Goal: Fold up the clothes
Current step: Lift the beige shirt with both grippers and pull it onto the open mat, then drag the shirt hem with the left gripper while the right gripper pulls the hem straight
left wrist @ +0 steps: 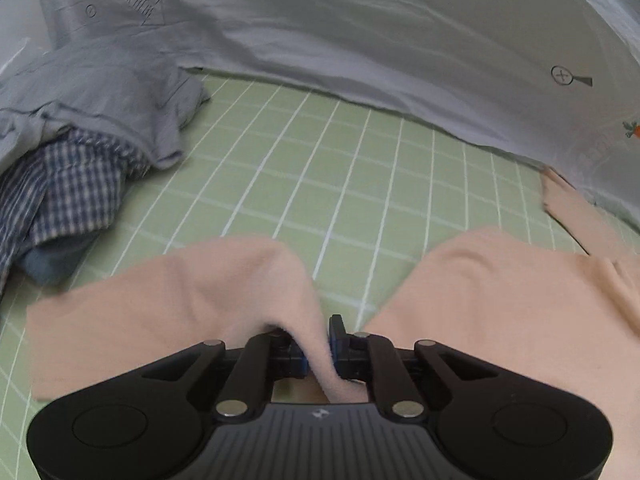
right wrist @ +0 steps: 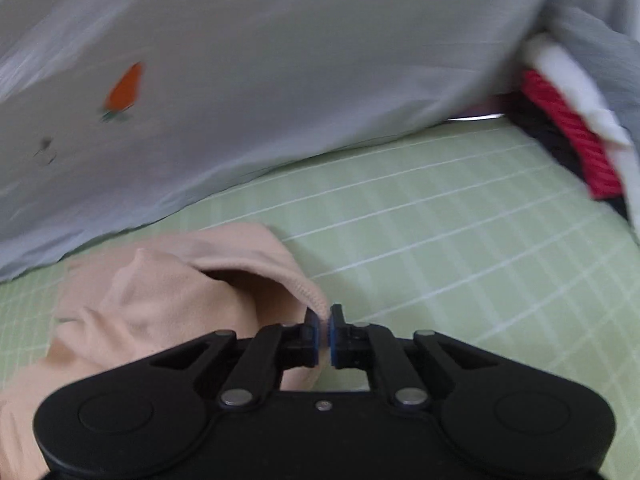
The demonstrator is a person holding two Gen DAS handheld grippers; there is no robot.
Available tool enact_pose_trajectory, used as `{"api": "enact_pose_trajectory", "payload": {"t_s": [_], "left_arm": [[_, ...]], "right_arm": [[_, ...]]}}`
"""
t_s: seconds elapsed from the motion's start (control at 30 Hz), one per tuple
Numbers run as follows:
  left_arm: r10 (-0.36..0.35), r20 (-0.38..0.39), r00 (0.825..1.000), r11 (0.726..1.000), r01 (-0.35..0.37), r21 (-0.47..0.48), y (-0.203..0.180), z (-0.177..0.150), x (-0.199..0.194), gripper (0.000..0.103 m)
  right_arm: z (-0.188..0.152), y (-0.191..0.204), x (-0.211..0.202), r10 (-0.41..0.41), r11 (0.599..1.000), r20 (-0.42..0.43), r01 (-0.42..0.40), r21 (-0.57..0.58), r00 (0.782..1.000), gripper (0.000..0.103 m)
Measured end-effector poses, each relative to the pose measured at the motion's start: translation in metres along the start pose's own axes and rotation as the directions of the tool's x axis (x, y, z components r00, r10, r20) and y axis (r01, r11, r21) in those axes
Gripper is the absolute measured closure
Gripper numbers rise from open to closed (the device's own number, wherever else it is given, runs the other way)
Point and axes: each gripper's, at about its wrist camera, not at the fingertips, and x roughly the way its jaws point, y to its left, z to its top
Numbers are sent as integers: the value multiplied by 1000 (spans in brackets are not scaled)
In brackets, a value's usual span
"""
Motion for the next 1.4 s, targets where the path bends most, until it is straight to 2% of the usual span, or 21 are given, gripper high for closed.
{"api": "enact_pose_trajectory", "payload": {"t_s": [0.07, 0.13, 0.17, 0.2, 0.23, 0.27, 0.37, 0.5, 0.57, 0.73, 0.87, 1.0, 1.03, 1.1, 1.17, 1.2, 1.4], "left_arm": [[-53, 17, 998, 999, 53, -12, -14, 11, 1, 85], [-53, 35, 998, 999, 53, 12, -31, 14, -5, 84], [-50, 44, 998, 998, 49, 25, -37, 11, -9, 78], [-52, 51, 997, 998, 50, 35, -41, 7, -15, 73], [-54, 56, 997, 998, 51, 42, -44, 2, -21, 62], [-53, 55, 997, 998, 51, 34, -44, -5, -27, 52], [-59, 51, 997, 998, 58, 16, -43, -30, -49, 33], [-89, 23, 996, 996, 88, 26, -45, -69, -74, 28], [-99, 0, 995, 995, 99, 30, -48, -87, -82, 28], [-126, -26, 992, 989, 127, 73, -57, -120, -99, 28], [-141, -23, 990, 984, 143, 106, -62, -141, -115, 28], [-152, -1, 988, 982, 151, 113, -63, -153, -128, 28], [-155, 2, 988, 982, 154, 107, -62, -154, -131, 28], [-158, 6, 987, 983, 157, 94, -62, -156, -134, 28], [-160, 14, 987, 984, 159, 78, -63, -158, -137, 28], [-162, 19, 987, 985, 160, 70, -64, -158, -138, 28], [-197, 18, 980, 980, 196, 22, -84, -161, -135, 28]], "right_arm": [[0, -36, -12, -67, 997, -4, 67, 49, 998, 97], [-7, -59, -25, -76, 994, -24, 78, 74, 997, 92], [-13, -63, -33, -89, 993, -22, 90, 77, 996, 76], [-21, -66, -42, -100, 992, -17, 101, 78, 995, 66], [-28, -68, -50, -111, 991, -12, 111, 78, 994, 51], [-36, -69, -58, -117, 990, -11, 117, 80, 993, 46], [-58, -66, -79, -92, 991, -24, 94, 95, 996, 42], [-89, -62, -103, -35, 989, -48, 42, 140, 998, 30], [-105, -59, -111, -9, 985, -75, 21, 169, 997, 29], [-139, -50, -130, 23, 988, -129, -3, 152, 991, 29], [-160, -48, -136, 97, 985, -179, -69, 160, 979, 32], [-171, -44, -132, 168, 979, -227, -135, 155, 959, 45], [-173, -43, -131, 179, 978, -228, -148, 148, 957, 46], [-172, -41, -130, 214, 974, -228, -190, 121, 950, 64], [-171, -40, -130, 245, 969, -234, -226, 104, 941, 89], [-170, -39, -131, 255, 967, -228, -241, 87, 940, 97], [-158, -43, -142, 293, 954, -198, -299, 1, 935, 97]]}}
